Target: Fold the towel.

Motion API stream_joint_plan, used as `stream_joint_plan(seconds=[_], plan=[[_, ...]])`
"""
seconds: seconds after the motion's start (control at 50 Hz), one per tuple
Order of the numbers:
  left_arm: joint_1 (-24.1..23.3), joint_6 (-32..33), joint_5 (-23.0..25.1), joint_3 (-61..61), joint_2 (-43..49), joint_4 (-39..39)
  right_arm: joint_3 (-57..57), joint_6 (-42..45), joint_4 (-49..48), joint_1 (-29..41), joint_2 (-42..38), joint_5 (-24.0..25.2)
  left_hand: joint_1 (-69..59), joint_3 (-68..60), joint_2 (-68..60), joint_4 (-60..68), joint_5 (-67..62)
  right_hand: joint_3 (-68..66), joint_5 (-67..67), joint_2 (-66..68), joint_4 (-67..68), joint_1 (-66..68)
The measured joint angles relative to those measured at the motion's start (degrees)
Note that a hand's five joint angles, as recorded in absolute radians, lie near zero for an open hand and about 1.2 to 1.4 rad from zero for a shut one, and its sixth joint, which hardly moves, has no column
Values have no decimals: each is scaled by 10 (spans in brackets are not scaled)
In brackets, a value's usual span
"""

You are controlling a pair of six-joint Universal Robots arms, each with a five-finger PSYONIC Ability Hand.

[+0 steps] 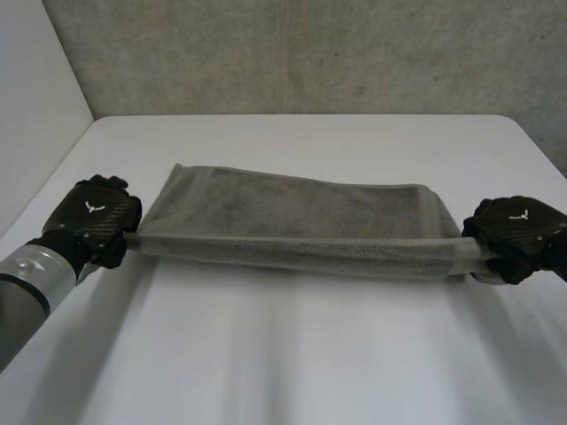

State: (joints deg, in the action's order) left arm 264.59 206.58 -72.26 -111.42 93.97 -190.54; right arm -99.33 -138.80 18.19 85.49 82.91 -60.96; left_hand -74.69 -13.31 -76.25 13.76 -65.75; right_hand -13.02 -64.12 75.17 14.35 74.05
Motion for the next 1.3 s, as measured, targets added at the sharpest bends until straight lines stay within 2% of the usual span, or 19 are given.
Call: stream_joint_plan(seconds=[0.1, 0.14, 0.18, 0.28, 0.44, 0.5, 0.54, 0.78, 0.94, 1.06, 1.16, 1.3], plan=[[15, -1, 21, -8, 3, -1, -12, 1, -3, -3, -22, 0, 0, 0, 0, 0, 0, 0, 32, -42, 0, -32], [18, -1, 25, -12, 5, -1, -17, 1, -4, -3, -29, 0, 0, 0, 0, 0, 0, 0, 84, -99, 0, -86], [19, -1, 30, -15, 7, -1, -24, 1, -5, -3, -36, 0, 0, 0, 0, 0, 0, 0, 192, -197, 0, -189], [18, 0, 32, -17, 7, -1, -33, 1, -4, -4, -40, -1, 0, 0, 0, 0, 0, 0, 259, -253, 0, -252], [12, 0, 30, -17, 6, -1, -37, 0, -1, -6, -24, -4, 0, 0, 0, 0, 0, 0, 227, -232, 0, -223], [9, -1, 29, -18, 3, 0, -41, 0, 1, -12, -9, -1, 0, 0, 0, 0, 0, 0, 37, -36, 0, -31], [9, -1, 29, -19, 1, 1, -43, 0, 2, -15, -1, 2, 0, 0, 0, 0, 0, 0, -20, 7, 0, 23], [15, 1, 29, -32, -55, 13, -37, 20, 10, -57, 91, 17, 0, 0, 0, 0, 0, 0, -27, 7, 0, 24], [17, -1, 28, -20, -122, 29, 15, -9, 23, -90, 153, 88, 0, 0, -6, 0, 0, 0, -27, 7, 0, 24], [17, -5, 28, -2, -136, 32, 48, -43, 23, -90, 147, 115, 0, 0, -6, 0, -7, 0, -28, 7, 0, 24], [17, -7, 27, 7, -102, 28, 66, -52, 20, -79, 93, 96, 0, 0, -6, 0, -7, 0, -28, 7, 0, 24], [8, -8, 21, 39, 4, 28, 105, -45, 23, -15, -20, 8, 0, 0, -6, 0, -7, 0, -28, 7, 0, 24]])
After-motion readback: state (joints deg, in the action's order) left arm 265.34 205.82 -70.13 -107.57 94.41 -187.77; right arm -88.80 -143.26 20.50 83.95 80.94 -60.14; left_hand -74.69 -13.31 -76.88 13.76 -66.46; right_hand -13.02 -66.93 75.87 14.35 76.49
